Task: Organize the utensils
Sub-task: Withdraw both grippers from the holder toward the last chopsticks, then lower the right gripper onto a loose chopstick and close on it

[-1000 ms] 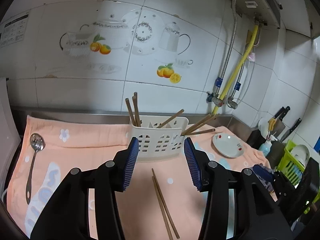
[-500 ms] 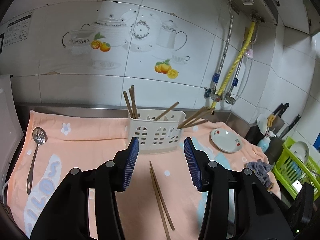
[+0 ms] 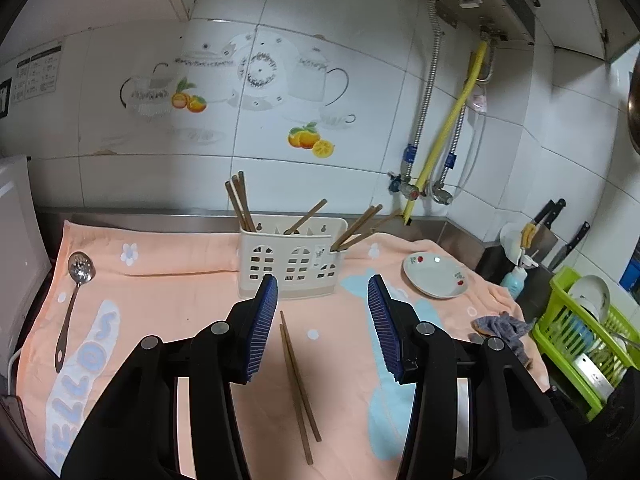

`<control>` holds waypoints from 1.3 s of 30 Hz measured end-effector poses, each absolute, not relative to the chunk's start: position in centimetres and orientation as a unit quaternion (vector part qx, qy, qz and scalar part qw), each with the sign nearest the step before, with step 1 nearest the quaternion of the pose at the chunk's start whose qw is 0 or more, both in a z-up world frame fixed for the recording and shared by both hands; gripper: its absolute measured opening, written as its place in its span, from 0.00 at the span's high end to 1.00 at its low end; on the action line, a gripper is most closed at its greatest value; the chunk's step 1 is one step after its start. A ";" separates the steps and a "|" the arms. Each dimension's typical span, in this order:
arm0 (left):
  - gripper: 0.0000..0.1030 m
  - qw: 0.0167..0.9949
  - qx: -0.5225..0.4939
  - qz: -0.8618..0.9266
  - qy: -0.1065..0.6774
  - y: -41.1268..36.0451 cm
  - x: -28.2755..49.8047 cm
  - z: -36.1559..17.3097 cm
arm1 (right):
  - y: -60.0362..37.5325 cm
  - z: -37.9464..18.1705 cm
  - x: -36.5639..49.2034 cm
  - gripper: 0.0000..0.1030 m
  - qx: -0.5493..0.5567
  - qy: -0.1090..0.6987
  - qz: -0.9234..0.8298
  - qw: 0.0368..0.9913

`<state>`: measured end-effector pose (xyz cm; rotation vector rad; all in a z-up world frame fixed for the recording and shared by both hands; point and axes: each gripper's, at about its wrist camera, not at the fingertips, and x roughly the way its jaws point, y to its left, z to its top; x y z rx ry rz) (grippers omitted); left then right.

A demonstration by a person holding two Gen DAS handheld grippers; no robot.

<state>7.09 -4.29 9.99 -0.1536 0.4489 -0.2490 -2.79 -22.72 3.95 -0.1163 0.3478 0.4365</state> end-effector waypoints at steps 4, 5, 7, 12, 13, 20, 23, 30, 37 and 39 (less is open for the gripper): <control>0.52 0.965 -0.069 -0.125 0.219 -4.8 6.1 10.1 | -22.7 4.1 -4.1 0.30 -0.062 0.164 0.220 0.960; 0.52 0.965 -0.068 -0.125 0.220 -4.9 5.9 10.0 | -22.7 4.1 -4.3 0.30 -0.060 0.164 0.221 0.960; 0.52 0.964 -0.068 -0.126 0.223 -4.9 5.7 9.7 | -22.7 4.0 -4.4 0.30 -0.059 0.166 0.219 0.960; 0.52 0.962 -0.068 -0.122 0.234 -4.1 5.6 8.7 | -22.4 3.1 -3.8 0.30 -0.066 0.180 0.207 0.959; 0.52 0.962 -0.070 -0.121 0.236 -3.9 5.6 8.5 | -22.3 2.9 -3.5 0.30 -0.067 0.184 0.204 0.959; 0.52 0.958 -0.068 -0.108 0.255 -2.3 5.9 6.7 | -21.9 0.9 -0.9 0.34 -0.068 0.217 0.190 0.955; 0.52 0.956 -0.066 -0.102 0.268 -1.9 6.2 5.7 | -21.6 -0.1 0.2 0.39 -0.065 0.234 0.192 0.951; 0.52 0.949 -0.074 -0.089 0.292 -0.7 6.7 3.5 | -19.7 -2.7 2.8 0.54 -0.061 0.279 0.204 0.936; 0.52 0.947 -0.083 -0.075 0.301 0.9 6.8 2.6 | -17.6 -5.5 6.0 0.71 -0.028 0.337 0.216 0.916; 0.52 0.946 -0.085 -0.072 0.304 1.3 6.8 2.3 | -16.9 -6.1 7.2 0.74 -0.019 0.353 0.220 0.909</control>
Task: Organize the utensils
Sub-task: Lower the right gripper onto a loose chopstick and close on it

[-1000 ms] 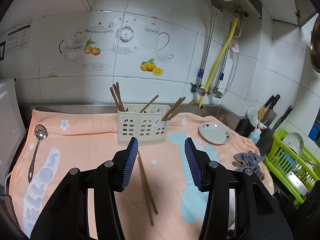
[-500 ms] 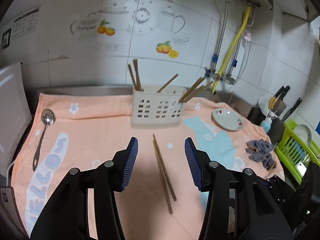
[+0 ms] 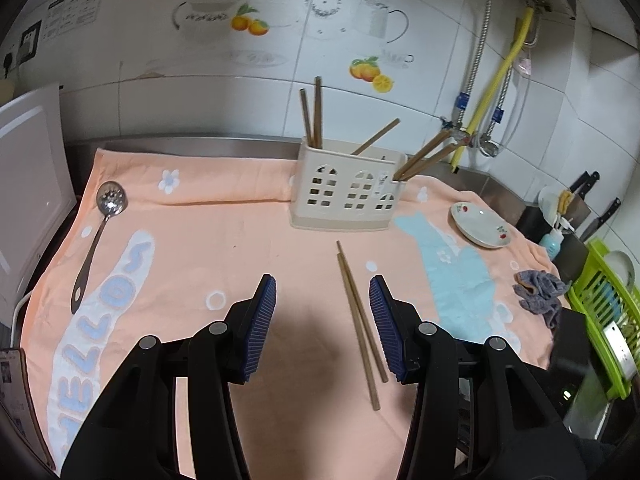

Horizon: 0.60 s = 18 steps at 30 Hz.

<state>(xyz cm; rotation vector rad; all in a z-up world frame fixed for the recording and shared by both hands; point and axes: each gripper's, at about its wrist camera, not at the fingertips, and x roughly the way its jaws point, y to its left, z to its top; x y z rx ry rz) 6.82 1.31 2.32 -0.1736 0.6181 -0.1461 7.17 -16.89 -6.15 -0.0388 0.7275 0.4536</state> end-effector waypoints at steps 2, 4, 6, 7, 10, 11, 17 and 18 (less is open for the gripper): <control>0.52 0.945 -0.088 -0.070 0.307 1.7 6.9 1.9 | -16.2 -6.7 8.1 0.77 -0.018 0.364 0.216 0.906; 0.52 0.944 -0.090 -0.068 0.311 1.9 7.0 1.6 | -15.6 -7.3 8.9 0.80 -0.016 0.376 0.214 0.901; 0.52 0.942 -0.094 -0.067 0.315 2.3 7.2 1.1 | -15.1 -7.7 9.5 0.82 -0.021 0.383 0.207 0.900; 0.52 0.941 -0.096 -0.066 0.317 2.4 7.2 0.9 | -14.8 -8.1 9.8 0.82 -0.023 0.390 0.203 0.898; 0.52 0.939 -0.101 -0.065 0.323 2.9 7.6 0.2 | -14.5 -8.9 10.6 0.85 -0.022 0.405 0.196 0.893; 0.52 0.938 -0.103 -0.065 0.325 3.0 7.7 -0.1 | -14.4 -9.1 10.7 0.86 -0.025 0.408 0.193 0.892; 0.52 0.932 -0.109 -0.069 0.337 3.0 8.3 -1.3 | -13.4 -9.6 11.1 0.86 -0.052 0.415 0.181 0.890; 0.52 0.932 -0.109 -0.069 0.339 3.0 8.4 -1.4 | -13.2 -9.6 11.2 0.86 -0.058 0.414 0.178 0.891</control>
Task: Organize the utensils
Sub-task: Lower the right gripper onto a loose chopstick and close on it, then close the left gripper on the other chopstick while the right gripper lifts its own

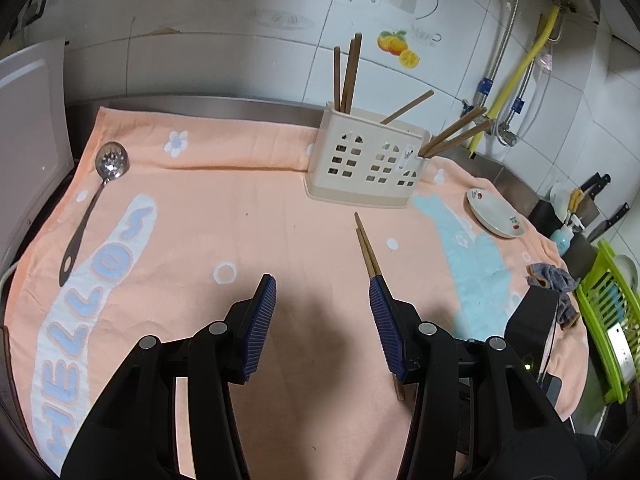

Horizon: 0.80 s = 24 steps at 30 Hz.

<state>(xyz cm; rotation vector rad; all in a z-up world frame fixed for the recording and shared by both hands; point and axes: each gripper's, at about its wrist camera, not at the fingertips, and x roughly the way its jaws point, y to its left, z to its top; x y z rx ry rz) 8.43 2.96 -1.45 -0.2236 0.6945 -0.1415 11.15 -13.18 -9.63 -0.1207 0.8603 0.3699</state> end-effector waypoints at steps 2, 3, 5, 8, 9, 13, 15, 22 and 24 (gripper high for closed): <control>0.52 0.930 -0.111 -0.070 0.344 3.0 8.7 -1.8 | -13.1 -9.7 11.2 0.89 -0.065 0.413 0.175 0.892; 0.52 0.929 -0.110 -0.071 0.346 2.9 8.7 -2.0 | -13.1 -9.7 11.1 0.90 -0.067 0.411 0.173 0.892; 0.52 0.927 -0.111 -0.073 0.351 2.8 8.9 -2.4 | -13.5 -9.7 11.2 0.91 -0.061 0.411 0.171 0.893; 0.52 0.923 -0.109 -0.081 0.359 2.3 9.1 -3.1 | -14.2 -9.5 11.0 0.93 -0.057 0.408 0.166 0.896; 0.52 0.922 -0.107 -0.084 0.364 2.0 9.2 -3.4 | -14.6 -9.4 10.8 0.94 -0.056 0.405 0.164 0.898; 0.52 0.915 -0.103 -0.098 0.378 0.7 9.5 -4.5 | -16.1 -8.5 10.2 0.94 -0.052 0.391 0.157 0.905; 0.52 0.911 -0.098 -0.107 0.386 -0.2 9.6 -5.2 | -16.9 -8.0 9.8 0.94 -0.051 0.384 0.155 0.909; 0.61 0.899 -0.075 -0.142 0.408 -3.4 9.9 -7.1 | -19.1 -6.1 8.4 0.94 -0.057 0.352 0.146 0.923; 0.66 0.894 -0.070 -0.151 0.416 -4.2 10.0 -7.7 | -19.6 -5.5 8.0 0.94 -0.056 0.343 0.145 0.927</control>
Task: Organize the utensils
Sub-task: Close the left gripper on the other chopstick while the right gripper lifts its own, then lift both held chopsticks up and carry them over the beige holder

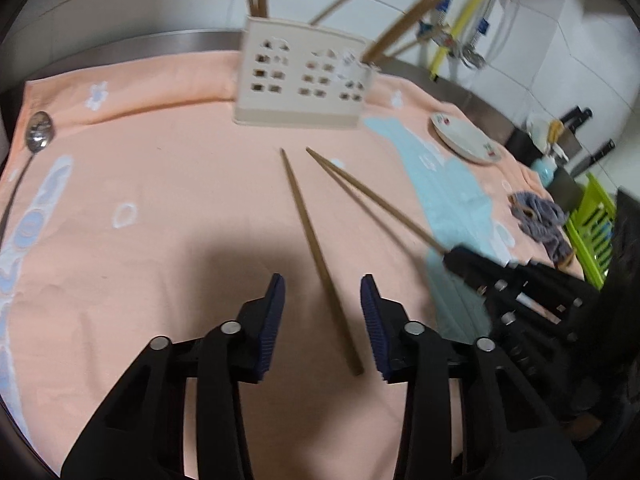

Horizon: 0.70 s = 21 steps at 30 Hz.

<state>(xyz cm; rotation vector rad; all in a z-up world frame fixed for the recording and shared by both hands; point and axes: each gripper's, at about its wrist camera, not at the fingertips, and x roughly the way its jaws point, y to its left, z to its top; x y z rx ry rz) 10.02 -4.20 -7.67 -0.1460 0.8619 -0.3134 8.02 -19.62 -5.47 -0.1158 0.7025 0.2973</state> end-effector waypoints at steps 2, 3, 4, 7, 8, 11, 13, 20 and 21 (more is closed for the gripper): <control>0.68 0.889 -0.068 -0.155 0.425 -4.9 10.3 -8.4 | -20.0 -4.9 7.8 0.94 -0.056 0.333 0.143 0.930; 0.68 0.888 -0.067 -0.154 0.429 -5.0 10.5 -8.7 | -20.2 -4.6 7.7 0.94 -0.055 0.329 0.142 0.932; 0.68 0.885 -0.066 -0.155 0.433 -5.2 10.6 -9.0 | -20.4 -4.3 7.6 0.94 -0.054 0.326 0.142 0.933; 0.68 0.881 -0.065 -0.158 0.441 -5.5 10.9 -9.6 | -20.6 -3.3 7.3 0.94 -0.058 0.310 0.141 0.939; 0.69 0.880 -0.062 -0.159 0.443 -5.7 10.9 -9.7 | -20.6 -3.1 7.3 0.94 -0.059 0.305 0.141 0.940; 0.73 0.875 -0.054 -0.159 0.453 -6.3 11.3 -10.4 | -20.4 -2.3 7.2 0.94 -0.064 0.290 0.139 0.945; 0.79 0.873 -0.050 -0.156 0.460 -6.3 11.5 -10.8 | -20.3 -1.8 7.3 0.94 -0.069 0.281 0.137 0.947; 0.92 0.875 -0.010 -0.139 0.464 -6.3 12.2 -10.5 | -20.3 -0.3 7.7 0.94 -0.070 0.256 0.134 0.955; 0.93 0.876 -0.008 -0.138 0.462 -6.1 12.4 -10.3 | -20.3 0.0 7.8 0.94 -0.069 0.252 0.134 0.956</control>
